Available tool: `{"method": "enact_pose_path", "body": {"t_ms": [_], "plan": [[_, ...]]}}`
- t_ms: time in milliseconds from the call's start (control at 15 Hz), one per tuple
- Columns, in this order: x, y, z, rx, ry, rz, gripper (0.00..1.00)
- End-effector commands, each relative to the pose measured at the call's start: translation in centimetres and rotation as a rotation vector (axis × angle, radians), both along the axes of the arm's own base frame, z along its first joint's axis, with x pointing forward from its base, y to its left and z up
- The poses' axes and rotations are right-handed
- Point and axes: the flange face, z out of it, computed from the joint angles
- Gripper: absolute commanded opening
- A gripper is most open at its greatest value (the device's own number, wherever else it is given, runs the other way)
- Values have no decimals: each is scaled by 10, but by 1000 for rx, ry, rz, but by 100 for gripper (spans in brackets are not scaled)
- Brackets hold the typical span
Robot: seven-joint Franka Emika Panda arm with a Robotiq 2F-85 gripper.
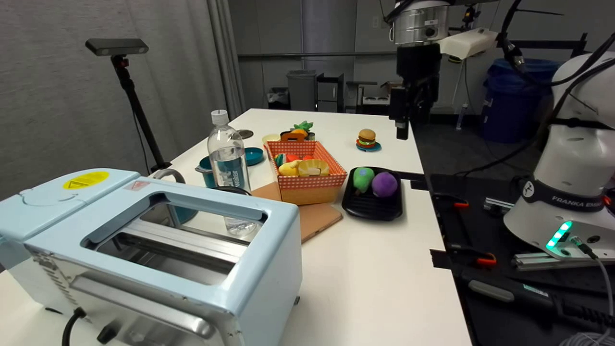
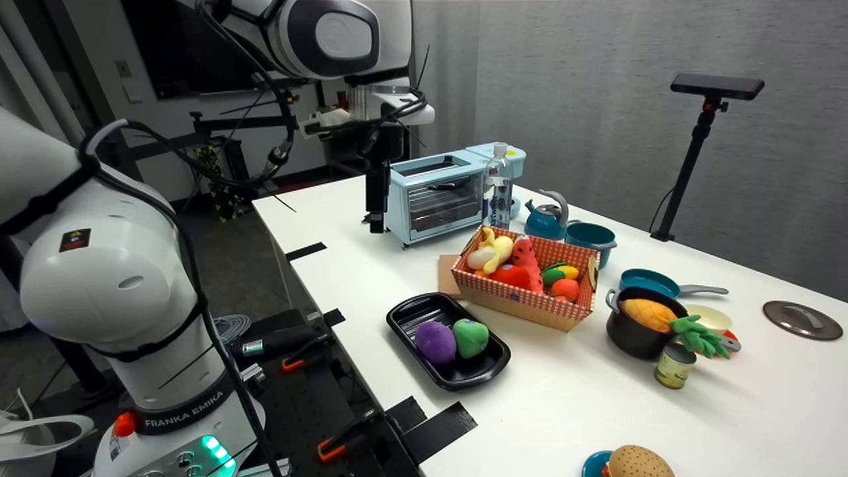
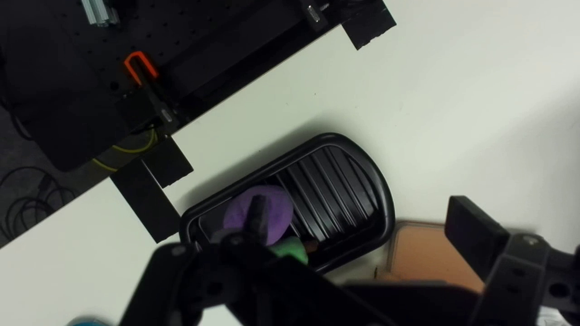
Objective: Put the banana plushy on the tray
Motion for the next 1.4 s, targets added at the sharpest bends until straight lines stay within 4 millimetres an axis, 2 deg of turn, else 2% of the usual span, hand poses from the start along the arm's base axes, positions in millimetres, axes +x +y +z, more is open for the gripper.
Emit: {"method": "enact_pose_path", "body": {"t_ms": [0,333,667,867,1333], "plan": [[2,-29,6,28,-36,-59,100],[14,-71,11,30,-63,-118,100],[32,-100,19,-3,-132,-146,100],[46,-109,20,-23,-139,-140,100],[91,-111,10,-30,-92,-76,100]]}}
